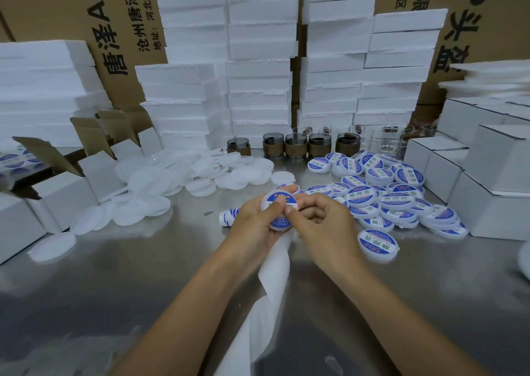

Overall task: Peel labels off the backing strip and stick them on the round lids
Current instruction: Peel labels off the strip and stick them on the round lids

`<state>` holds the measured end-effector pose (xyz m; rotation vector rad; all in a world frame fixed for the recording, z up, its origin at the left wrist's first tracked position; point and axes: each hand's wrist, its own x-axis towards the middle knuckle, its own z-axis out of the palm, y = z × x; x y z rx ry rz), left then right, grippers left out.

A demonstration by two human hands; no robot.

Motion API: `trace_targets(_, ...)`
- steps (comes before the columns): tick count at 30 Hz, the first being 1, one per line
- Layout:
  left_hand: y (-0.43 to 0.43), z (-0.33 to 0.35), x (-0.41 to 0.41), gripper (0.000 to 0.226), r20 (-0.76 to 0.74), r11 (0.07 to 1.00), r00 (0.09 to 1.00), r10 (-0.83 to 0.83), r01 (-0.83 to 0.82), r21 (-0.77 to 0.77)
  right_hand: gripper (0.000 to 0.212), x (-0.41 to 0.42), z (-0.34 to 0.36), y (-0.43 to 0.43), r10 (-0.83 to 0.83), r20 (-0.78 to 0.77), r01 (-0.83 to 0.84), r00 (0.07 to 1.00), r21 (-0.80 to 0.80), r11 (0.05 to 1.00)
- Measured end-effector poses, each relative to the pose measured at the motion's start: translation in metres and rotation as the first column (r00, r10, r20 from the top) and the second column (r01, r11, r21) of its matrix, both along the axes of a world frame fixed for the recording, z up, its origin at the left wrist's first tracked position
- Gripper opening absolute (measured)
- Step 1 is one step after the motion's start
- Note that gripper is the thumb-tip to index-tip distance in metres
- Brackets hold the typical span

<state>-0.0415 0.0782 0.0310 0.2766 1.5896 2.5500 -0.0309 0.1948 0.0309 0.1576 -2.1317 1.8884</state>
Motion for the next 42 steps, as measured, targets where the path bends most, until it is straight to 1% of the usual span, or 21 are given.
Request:
trace_targets(3, 0.002, -0.001, -0.001, 0.028, -0.008, 0.998, 0.999, 0.044, -0.044, -0.033, 0.013, 0.000, -0.005, -0.003, -0.042, -0.074, 0.050, 0.996, 0.121, 0.991)
trace_targets(7, 0.004, -0.001, 0.000, 0.027, -0.034, 0.997, 0.997, 0.067, -0.068, -0.024, 0.017, 0.002, -0.007, -0.007, -0.066, -0.165, 0.097, 0.984, 0.189, 0.977)
trace_targets(11, 0.005, 0.000, 0.000, 0.026, -0.054, 0.998, 0.997, 0.060, -0.061, -0.004, 0.008, 0.006, -0.009, -0.009, -0.039, -0.262, 0.135, 0.964, 0.360, 0.923)
trace_targets(13, 0.004, 0.001, 0.000, 0.024, -0.060, 0.998, 0.996, 0.059, -0.058, 0.009, 0.013, 0.008, -0.009, -0.010, -0.024, -0.288, 0.144, 0.957, 0.406, 0.902)
trace_targets(15, 0.003, 0.002, 0.000, 0.023, -0.059, 0.998, 0.997, 0.054, -0.052, 0.032, 0.022, 0.009, -0.009, -0.011, -0.011, -0.281, 0.139, 0.960, 0.439, 0.888)
trace_targets(17, 0.002, 0.002, 0.000, 0.021, -0.048, 0.998, 0.998, 0.046, -0.044, 0.055, 0.027, 0.010, -0.010, -0.012, -0.011, -0.297, 0.148, 0.955, 0.443, 0.884)
trace_targets(20, 0.001, 0.001, 0.000, 0.020, -0.024, 0.994, 0.999, 0.027, -0.024, 0.103, 0.042, 0.005, -0.013, -0.008, -0.081, -0.296, 0.191, 0.952, 0.365, 0.911)
trace_targets(21, 0.001, 0.001, 0.000, 0.019, -0.017, 0.994, 1.000, 0.020, -0.018, 0.111, 0.041, 0.002, -0.014, -0.006, -0.098, -0.278, 0.192, 0.955, 0.332, 0.924)
trace_targets(23, 0.001, -0.001, 0.000, 0.017, -0.018, 0.995, 1.000, 0.012, -0.010, 0.104, 0.031, -0.001, -0.013, -0.004, -0.092, -0.223, 0.151, 0.970, 0.261, 0.954)
trace_targets(26, 0.001, -0.002, 0.000, 0.017, -0.032, 0.997, 0.999, 0.012, -0.009, 0.077, 0.018, -0.001, -0.010, -0.004, -0.023, -0.115, 0.027, 0.993, 0.032, 0.999)
trace_targets(28, 0.002, -0.003, 0.000, 0.021, -0.037, 0.998, 0.999, 0.025, -0.023, 0.057, 0.015, -0.001, -0.007, -0.004, 0.013, -0.068, -0.020, 0.998, -0.104, 0.994)
trace_targets(29, 0.002, -0.003, 0.000, 0.022, -0.030, 0.998, 0.999, 0.040, -0.038, 0.044, 0.014, -0.001, -0.006, -0.004, 0.025, -0.052, -0.032, 0.998, -0.136, 0.990)
trace_targets(32, 0.003, -0.003, 0.000, 0.020, -0.024, 0.996, 0.996, 0.089, -0.089, -0.010, 0.014, -0.002, -0.005, -0.003, 0.042, -0.016, -0.044, 0.999, -0.154, 0.987)
trace_targets(35, 0.003, -0.003, 0.000, 0.020, -0.108, 0.979, 0.982, 0.156, -0.168, -0.117, 0.020, -0.003, -0.005, -0.004, -0.001, -0.010, -0.001, 1.000, -0.128, 0.992)
trace_targets(37, 0.002, -0.002, 0.001, 0.023, -0.137, 0.969, 0.976, 0.169, -0.190, -0.158, 0.018, -0.003, -0.005, -0.003, 0.006, -0.011, -0.007, 1.000, -0.112, 0.994)
trace_targets(40, 0.002, -0.001, 0.002, 0.031, -0.126, 0.986, 0.988, 0.086, -0.102, -0.129, 0.010, -0.001, -0.003, -0.003, 0.114, -0.022, -0.116, 0.993, -0.117, 0.986)
trace_targets(42, 0.002, 0.001, 0.002, 0.036, -0.115, 0.992, 0.992, 0.048, -0.060, -0.107, 0.015, 0.000, -0.002, -0.003, 0.159, -0.033, -0.162, 0.987, -0.147, 0.976)
